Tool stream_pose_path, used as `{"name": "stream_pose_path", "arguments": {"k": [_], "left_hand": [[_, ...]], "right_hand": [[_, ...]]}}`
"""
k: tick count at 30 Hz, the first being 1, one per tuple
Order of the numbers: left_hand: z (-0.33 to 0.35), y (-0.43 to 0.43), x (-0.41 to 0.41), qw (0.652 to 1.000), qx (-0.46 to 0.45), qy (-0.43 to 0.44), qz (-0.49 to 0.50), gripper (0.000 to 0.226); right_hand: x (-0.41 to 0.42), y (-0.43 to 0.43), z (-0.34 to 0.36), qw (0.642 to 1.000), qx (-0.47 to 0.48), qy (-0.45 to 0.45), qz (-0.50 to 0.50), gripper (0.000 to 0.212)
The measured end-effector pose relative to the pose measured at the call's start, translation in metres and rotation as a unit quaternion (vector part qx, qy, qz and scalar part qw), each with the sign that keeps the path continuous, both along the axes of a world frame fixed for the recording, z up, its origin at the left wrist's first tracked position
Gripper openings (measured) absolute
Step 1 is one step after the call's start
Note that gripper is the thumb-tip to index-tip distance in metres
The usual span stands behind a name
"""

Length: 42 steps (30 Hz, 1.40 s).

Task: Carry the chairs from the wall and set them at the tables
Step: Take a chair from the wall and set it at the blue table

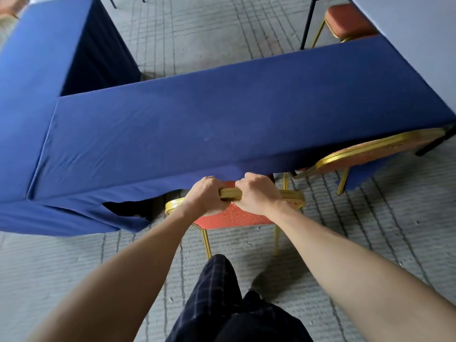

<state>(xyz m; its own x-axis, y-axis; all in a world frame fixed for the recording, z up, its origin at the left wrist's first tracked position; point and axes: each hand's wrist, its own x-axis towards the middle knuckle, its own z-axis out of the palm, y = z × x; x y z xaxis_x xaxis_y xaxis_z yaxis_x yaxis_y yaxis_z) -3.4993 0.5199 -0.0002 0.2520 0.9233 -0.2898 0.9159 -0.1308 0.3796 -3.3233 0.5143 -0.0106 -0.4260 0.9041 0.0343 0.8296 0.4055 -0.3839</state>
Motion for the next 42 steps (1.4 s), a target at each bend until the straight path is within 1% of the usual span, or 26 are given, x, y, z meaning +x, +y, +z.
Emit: {"name": "stream_pose_path", "arguments": {"k": [2,6,8,10,12,15,17,22,24,26,29,31,32,33,34,35,37,39,42], "left_hand": [[0.000,0.001,0.001,1.000,-0.007,-0.013,0.019,0.031],[0.006,0.007,0.000,0.998,-0.057,-0.028,0.031,0.024],[0.008,0.011,-0.003,0.997,-0.063,-0.032,0.036,0.019],[0.007,0.014,-0.006,0.996,-0.073,-0.039,0.044,0.019],[0.006,0.017,-0.008,0.995,-0.073,-0.044,0.052,0.021],[-0.001,0.017,-0.004,0.994,-0.076,-0.049,0.060,0.018],[-0.008,0.018,0.001,0.993,-0.074,-0.056,0.069,0.021],[-0.030,0.045,-0.004,0.994,-0.072,-0.033,0.076,0.017],[-0.043,0.059,-0.002,0.996,-0.061,-0.014,0.063,0.020],[-0.055,0.074,0.005,0.997,-0.053,-0.012,0.057,0.021],[-0.060,0.112,0.011,0.998,-0.020,-0.012,0.060,0.025],[-0.062,0.126,0.012,0.998,-0.029,-0.004,0.059,0.023],[-0.061,0.130,0.012,0.998,-0.018,0.005,0.056,0.021],[-0.062,0.132,0.012,0.999,-0.013,0.015,0.048,0.019],[-0.063,0.130,0.010,0.999,-0.017,0.020,0.044,0.017],[-0.064,0.127,0.009,0.999,-0.011,0.019,0.041,0.016],[-0.064,0.128,0.011,0.999,0.006,0.027,0.031,0.020],[-0.067,0.129,0.010,0.999,0.017,0.034,0.027,0.024],[-0.068,0.128,0.012,0.998,0.030,0.044,0.033,0.024]], "right_hand": [[0.002,0.002,0.002,1.000,-0.003,-0.010,-0.004,0.030],[0.003,0.006,0.000,1.000,0.001,-0.010,-0.005,0.031],[0.000,0.008,-0.001,1.000,0.005,-0.003,-0.008,0.031],[-0.003,0.011,-0.003,1.000,0.009,-0.003,-0.002,0.031],[-0.005,0.016,-0.004,1.000,0.011,-0.004,0.006,0.030],[-0.001,0.023,-0.011,1.000,0.017,-0.015,0.019,0.030],[0.003,0.029,-0.018,0.999,0.014,-0.019,0.030,0.030],[-0.006,0.055,-0.040,0.999,0.010,-0.021,0.044,0.035],[-0.006,0.066,-0.055,0.998,0.011,-0.028,0.051,0.032],[0.002,0.079,-0.072,0.998,0.005,-0.032,0.052,0.031],[0.008,0.119,-0.078,0.999,0.032,-0.031,0.030,0.031],[0.010,0.132,-0.081,0.999,0.030,-0.025,0.037,0.034],[0.008,0.137,-0.083,0.997,0.062,-0.020,0.046,0.035],[0.007,0.140,-0.082,0.996,0.063,-0.018,0.053,0.035],[0.006,0.141,-0.082,0.997,0.039,-0.016,0.063,0.035],[0.007,0.140,-0.084,0.997,0.035,-0.010,0.068,0.034],[0.009,0.139,-0.089,0.996,0.061,-0.008,0.068,0.033],[0.010,0.144,-0.089,0.996,0.054,0.000,0.065,0.032],[0.009,0.142,-0.091,0.996,0.052,0.005,0.069,0.029]]}}
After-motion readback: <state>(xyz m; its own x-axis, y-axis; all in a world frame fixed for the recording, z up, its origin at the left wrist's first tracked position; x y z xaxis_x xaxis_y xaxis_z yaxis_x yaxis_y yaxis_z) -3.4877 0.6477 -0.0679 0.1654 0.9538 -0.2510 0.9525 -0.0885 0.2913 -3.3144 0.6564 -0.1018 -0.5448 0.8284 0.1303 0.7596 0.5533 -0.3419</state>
